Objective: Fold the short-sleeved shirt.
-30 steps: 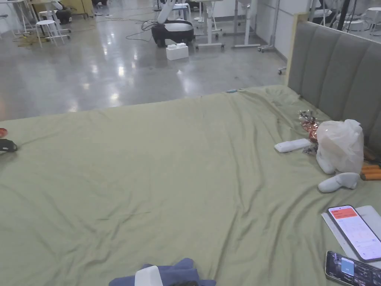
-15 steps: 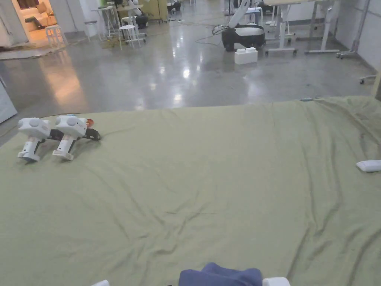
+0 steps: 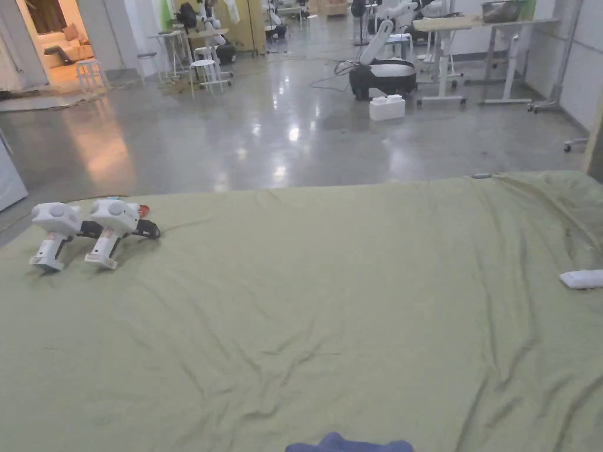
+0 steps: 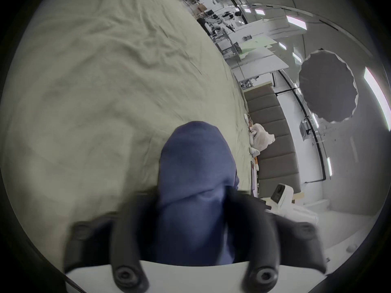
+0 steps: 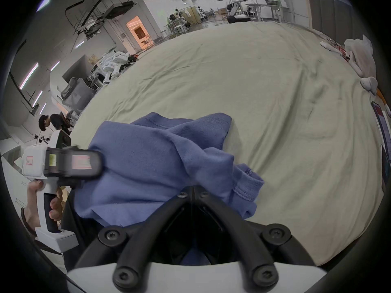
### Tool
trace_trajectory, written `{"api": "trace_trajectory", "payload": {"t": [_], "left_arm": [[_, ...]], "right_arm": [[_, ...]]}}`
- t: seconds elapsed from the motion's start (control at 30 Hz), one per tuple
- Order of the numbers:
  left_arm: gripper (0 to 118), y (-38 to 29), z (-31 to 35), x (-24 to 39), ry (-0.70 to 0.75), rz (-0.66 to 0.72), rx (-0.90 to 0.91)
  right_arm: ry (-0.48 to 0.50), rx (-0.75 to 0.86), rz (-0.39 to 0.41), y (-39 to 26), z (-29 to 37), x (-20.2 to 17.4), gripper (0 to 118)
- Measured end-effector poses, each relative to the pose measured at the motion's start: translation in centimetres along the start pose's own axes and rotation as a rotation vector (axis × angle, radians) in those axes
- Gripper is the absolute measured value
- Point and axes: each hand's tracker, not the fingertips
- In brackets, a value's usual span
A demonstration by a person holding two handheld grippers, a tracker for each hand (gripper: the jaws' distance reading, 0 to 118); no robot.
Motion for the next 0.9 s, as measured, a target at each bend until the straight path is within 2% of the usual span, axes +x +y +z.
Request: {"api": "trace_trajectory", "payload": {"t": [0.07, 0.2, 0.27, 0.33, 0.4, 0.5, 0.6, 0.67, 0.7, 0.73, 0.8, 0.83, 0.87, 0.9], "left_arm": [[30, -0.2, 0.1, 0.6, 0.012, -0.002, 0.007], [24, 0.5, 1.9, 1.7, -0.007, 0.023, 0.018], [24, 1.7, 5.0, 2.5, -0.048, 0.024, 0.078], [24, 3.8, 9.7, 2.9, -0.057, -0.040, 0.158], [24, 6.6, 15.3, 2.6, 0.051, -0.102, 0.222], [24, 9.8, 23.3, 1.3, 0.260, -0.114, 0.289], [24, 11.2, 26.6, 1.0, 0.533, -0.083, 0.294], [24, 12.1, 27.1, 0.2, 0.629, -0.108, 0.299], [26, 14.0, 27.5, -2.6, 0.629, -0.102, 0.286], [34, 14.4, 27.2, -3.2, 0.619, -0.090, 0.287], [46, 14.8, 26.2, -4.4, 0.673, -0.072, 0.303], [46, 15.5, 25.9, -6.0, 0.734, -0.047, 0.324], [68, 15.8, 25.3, -6.7, 0.797, -0.012, 0.311], [82, 16.0, 24.9, -6.9, 0.850, 0.024, 0.286]], "right_arm": [[0.001, 0.009, -0.008, -0.2, 0.0, 0.1, 0], [0.045, 0.039, -0.038, -0.2, 1.6, 0.3, 0], [0.154, 0.159, -0.133, -0.4, 3.3, 0.7, 0], [0.177, 0.202, -0.209, -0.5, 4.5, 1.3, 0], [0.168, 0.194, -0.227, -0.6, 5.2, 2.1, 0], [0.147, 0.194, -0.231, -1.2, 5.7, 3.1, 0], [0.154, 0.167, -0.256, -1.9, 5.5, 4.0, 0], [0.187, 0.163, -0.310, -2.3, 5.1, 4.3, 0], [0.213, 0.171, -0.348, -2.4, 5.0, 4.5, 0], [0.230, 0.180, -0.373, -2.4, 4.9, 4.5, 0], [0.221, 0.186, -0.366, -2.4, 4.8, 4.4, 0], [0.210, 0.184, -0.351, -2.3, 4.9, 4.3, 0], [0.179, 0.182, -0.307, -2.2, 5.1, 4.2, 0], [0.161, 0.191, -0.278, -2.1, 5.4, 4.1, 0]]}}
